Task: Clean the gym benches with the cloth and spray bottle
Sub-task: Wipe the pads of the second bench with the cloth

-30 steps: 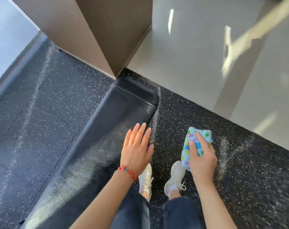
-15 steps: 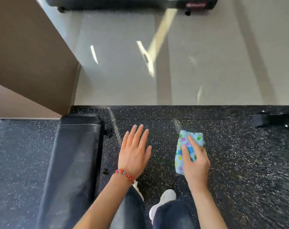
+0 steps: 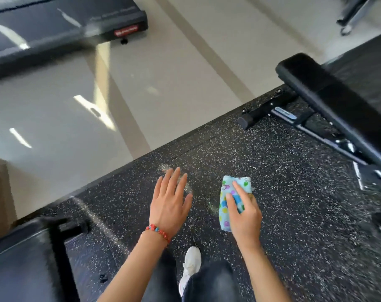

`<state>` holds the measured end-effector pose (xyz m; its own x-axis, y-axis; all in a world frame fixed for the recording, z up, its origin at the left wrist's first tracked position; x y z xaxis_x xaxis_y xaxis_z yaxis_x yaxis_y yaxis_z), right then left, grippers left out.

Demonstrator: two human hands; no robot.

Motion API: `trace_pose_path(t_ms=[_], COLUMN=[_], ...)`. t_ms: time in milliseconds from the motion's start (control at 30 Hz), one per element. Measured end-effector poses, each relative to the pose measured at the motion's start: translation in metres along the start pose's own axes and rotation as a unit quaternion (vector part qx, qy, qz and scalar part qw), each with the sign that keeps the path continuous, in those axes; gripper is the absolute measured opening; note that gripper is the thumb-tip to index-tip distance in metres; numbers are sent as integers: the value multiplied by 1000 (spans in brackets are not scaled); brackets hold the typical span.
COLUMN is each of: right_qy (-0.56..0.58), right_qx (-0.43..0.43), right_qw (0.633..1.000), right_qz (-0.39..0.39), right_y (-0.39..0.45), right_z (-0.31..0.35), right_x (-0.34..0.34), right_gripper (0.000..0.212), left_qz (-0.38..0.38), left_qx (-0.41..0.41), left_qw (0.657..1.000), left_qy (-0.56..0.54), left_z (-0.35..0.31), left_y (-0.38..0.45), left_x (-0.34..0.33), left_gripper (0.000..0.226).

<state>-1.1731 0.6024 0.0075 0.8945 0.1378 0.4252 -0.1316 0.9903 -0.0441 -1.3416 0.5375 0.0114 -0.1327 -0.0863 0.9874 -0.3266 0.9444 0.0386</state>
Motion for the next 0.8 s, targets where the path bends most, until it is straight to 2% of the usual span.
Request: trace_pose_path(t_ms=[300, 433, 800], right_qy=[14, 37, 27], right_qx=[-67, -104, -92], right_qw=[991, 985, 976], right_qz=[-111, -133, -197], right_y=[40, 72, 224], right_z=[-21, -26, -2], right_x=[59, 60, 38], right_gripper=[35, 36, 35], left_qz=[23, 39, 28], left_qx=[-110, -146, -216], left_qw=[994, 989, 976], left_qy=[2, -1, -28], left_z=[-73, -88, -98], left_y=[80, 127, 308], left_x=[-6, -12, -13], left_gripper=[48, 48, 45])
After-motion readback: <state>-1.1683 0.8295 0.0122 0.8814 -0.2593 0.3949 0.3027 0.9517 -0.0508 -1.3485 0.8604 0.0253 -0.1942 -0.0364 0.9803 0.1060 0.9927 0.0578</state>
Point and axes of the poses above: each hand's wrist, its own y-axis towards the middle knuckle, its own x-axis out of the back of the hand, z = x × y, the point moved 2 cm from there along y, towards the middle knuckle, and after that the axes turned 10 degrees about y, right-handed, at the moved point
